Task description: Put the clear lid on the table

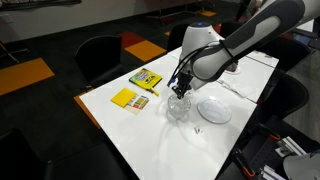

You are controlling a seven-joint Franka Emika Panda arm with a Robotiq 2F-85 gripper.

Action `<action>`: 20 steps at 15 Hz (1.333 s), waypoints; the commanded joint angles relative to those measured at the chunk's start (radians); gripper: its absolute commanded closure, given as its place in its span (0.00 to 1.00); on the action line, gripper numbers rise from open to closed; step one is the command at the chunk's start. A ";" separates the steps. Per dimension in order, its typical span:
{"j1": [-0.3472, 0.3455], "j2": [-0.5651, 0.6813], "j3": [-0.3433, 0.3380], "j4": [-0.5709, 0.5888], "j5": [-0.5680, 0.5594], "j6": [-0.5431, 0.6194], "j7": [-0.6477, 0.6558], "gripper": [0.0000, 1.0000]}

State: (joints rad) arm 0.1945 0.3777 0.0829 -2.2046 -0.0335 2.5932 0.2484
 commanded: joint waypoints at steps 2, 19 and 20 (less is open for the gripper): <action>0.018 0.017 -0.019 0.016 -0.018 0.006 0.027 0.96; -0.053 0.063 -0.176 0.188 -0.031 -0.026 0.070 0.96; -0.059 0.071 -0.185 0.191 -0.030 -0.016 0.073 0.96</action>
State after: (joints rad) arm 0.1556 0.4118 -0.0825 -2.0526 -0.0358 2.5674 0.2881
